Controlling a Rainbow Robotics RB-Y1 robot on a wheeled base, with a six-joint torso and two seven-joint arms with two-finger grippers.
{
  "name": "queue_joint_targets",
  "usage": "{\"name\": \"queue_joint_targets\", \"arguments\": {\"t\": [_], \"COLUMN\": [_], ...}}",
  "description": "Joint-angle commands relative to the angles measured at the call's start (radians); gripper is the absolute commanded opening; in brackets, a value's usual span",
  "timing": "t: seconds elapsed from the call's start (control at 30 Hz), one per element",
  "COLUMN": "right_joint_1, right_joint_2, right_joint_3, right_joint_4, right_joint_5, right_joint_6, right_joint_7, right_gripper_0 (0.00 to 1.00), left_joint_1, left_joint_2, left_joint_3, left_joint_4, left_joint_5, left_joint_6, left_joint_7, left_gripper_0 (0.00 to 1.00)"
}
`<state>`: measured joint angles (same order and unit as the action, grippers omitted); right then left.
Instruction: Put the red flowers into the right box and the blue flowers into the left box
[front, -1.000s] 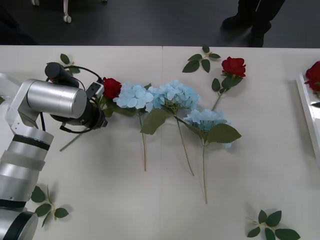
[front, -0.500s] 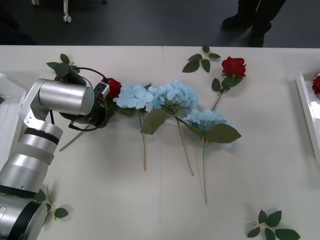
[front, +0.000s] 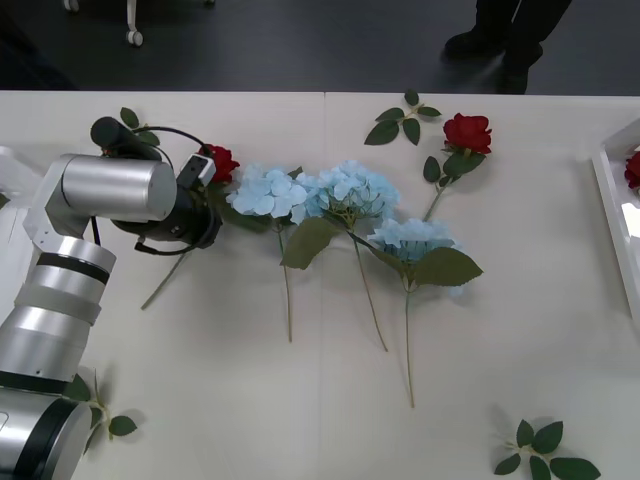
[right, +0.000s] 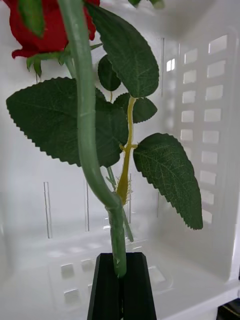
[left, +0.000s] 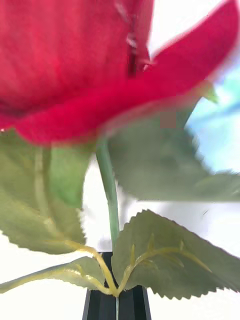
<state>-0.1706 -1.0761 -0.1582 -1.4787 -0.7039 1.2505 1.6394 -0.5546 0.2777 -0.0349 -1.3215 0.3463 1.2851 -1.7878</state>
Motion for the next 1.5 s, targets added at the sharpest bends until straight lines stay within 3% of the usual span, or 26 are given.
{"name": "queue_joint_targets", "arguments": {"t": [0.03, 0.27, 0.57, 0.83, 1.27, 1.3, 1.37, 1.43, 1.5], "right_joint_1": [-0.052, -0.061, -0.066, -0.069, -0.067, -0.067, -0.067, -0.067, -0.067], "right_joint_2": [-0.01, 0.016, 0.027, 0.047, 0.053, 0.056, 0.058, 0.058, 0.058], "right_joint_3": [0.035, 0.049, 0.049, 0.048, 0.035, 0.035, 0.035, 0.034, 0.035], "right_joint_4": [0.069, 0.109, 0.14, 0.14, 0.161, 0.161, 0.161, 0.161, 0.158], "right_joint_5": [0.04, 0.09, 0.195, 0.267, 0.307, 0.302, 0.288, 0.281, 0.276], "right_joint_6": [-0.094, -0.18, -0.244, -0.244, -0.244, -0.246, -0.252, -0.252, -0.252], "right_joint_7": [0.046, 0.04, -0.076, -0.181, -0.185, -0.184, -0.188, -0.188, -0.19], "right_gripper_0": [0.0, 0.0, 0.0, 0.0, 0.0, 0.09, 0.6, 0.84, 0.89], "left_joint_1": [-0.019, -0.007, 0.122, 0.197, 0.283, 0.285, 0.285, 0.285, 0.285], "left_joint_2": [0.063, 0.101, 0.1, 0.095, -0.043, -0.054, -0.071, -0.083, -0.1], "left_joint_3": [0.026, 0.133, 0.303, 0.322, 0.343, 0.342, 0.343, 0.342, 0.34], "left_joint_4": [-0.097, -0.205, -0.334, -0.4, -0.504, -0.504, -0.504, -0.504, -0.504], "left_joint_5": [0.086, 0.273, 0.655, 0.925, 1.206, 1.235, 1.277, 1.312, 1.343], "left_joint_6": [0.04, 0.149, 0.166, 0.168, 0.171, 0.171, 0.175, 0.177, 0.177], "left_joint_7": [-0.01, -0.053, -0.401, -0.618, -0.917, -0.917, -0.917, -0.917, -0.917], "left_gripper_0": [0.0, 0.0, 0.0, 0.0, 0.0, 0.0, 0.0, 0.0, 0.0]}}
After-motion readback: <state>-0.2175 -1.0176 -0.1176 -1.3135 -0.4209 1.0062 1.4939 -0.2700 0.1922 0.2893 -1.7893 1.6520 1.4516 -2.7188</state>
